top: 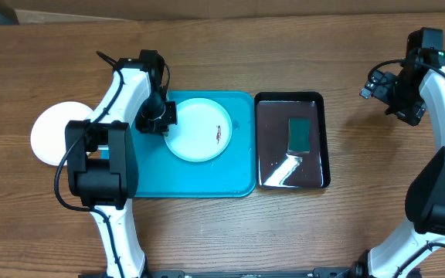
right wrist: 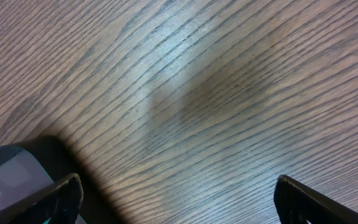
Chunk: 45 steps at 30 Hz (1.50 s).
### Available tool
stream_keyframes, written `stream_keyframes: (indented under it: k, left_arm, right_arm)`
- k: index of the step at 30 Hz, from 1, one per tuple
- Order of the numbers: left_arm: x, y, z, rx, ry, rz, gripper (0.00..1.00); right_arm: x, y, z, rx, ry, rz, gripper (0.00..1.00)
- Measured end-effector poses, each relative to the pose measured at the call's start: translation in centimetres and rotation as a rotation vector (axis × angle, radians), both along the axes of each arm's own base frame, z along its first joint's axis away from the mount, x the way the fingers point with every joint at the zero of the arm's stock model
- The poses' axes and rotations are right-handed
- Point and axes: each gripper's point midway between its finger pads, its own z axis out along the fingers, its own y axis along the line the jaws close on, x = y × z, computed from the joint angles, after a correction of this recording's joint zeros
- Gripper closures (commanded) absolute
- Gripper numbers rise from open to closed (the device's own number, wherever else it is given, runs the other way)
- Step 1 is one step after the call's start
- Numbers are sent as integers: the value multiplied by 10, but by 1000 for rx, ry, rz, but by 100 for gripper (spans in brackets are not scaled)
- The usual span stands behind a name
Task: Clean dirty plates on tray and stack at the side
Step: 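Pinch the light-blue plate rim with the left gripper and hold it, then lower the right gripper into the black tray and grasp the green sponge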
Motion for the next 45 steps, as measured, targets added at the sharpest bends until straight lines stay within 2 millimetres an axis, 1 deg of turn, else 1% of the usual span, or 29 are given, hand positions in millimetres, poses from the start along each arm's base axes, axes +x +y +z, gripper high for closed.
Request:
stream_keyframes:
  k: [5, 12, 15, 18, 23, 26, 30, 34, 38, 42, 43, 44, 45]
  left_arm:
    - [-2, 1, 0, 10, 10, 29, 96]
    - [-5, 11, 0, 68, 18, 36, 95]
    - [-4, 14, 1, 87, 16, 35, 92]
    - [-1, 17, 2, 104, -1, 33, 86]
    - [-2, 21, 18, 121, -27, 32, 79]
    - [-4, 21, 28, 121, -36, 32, 78]
    - [-4, 21, 31, 120, -42, 32, 76]
    - [1, 19, 35, 115, -82, 32, 75]
    - [0, 15, 51, 104, -178, 25, 73]
    - [-12, 10, 75, 78, -324, 27, 72]
    - [-14, 9, 79, 69, -362, 30, 57]
    - [-17, 9, 83, 60, -406, 30, 39]
    - [-21, 9, 85, 54, -427, 40, 29]
  right_arm:
    - [0, 0, 0, 0, 0, 0, 0]
    - [0, 0, 0, 0, 0, 0, 0]
    - [0, 0, 0, 0, 0, 0, 0]
    - [0, 0, 0, 0, 0, 0, 0]
    - [0, 0, 0, 0, 0, 0, 0]
    - [0, 0, 0, 0, 0, 0, 0]
    - [0, 0, 0, -1, 0, 0, 0]
    - [0, 0, 0, 0, 0, 0, 0]
    - [0, 0, 0, 0, 0, 0, 0]
    - [0, 0, 0, 0, 0, 0, 0]
    - [0, 0, 0, 0, 0, 0, 0]
    - [0, 0, 0, 0, -1, 0, 0]
    - [0, 0, 0, 0, 0, 0, 0]
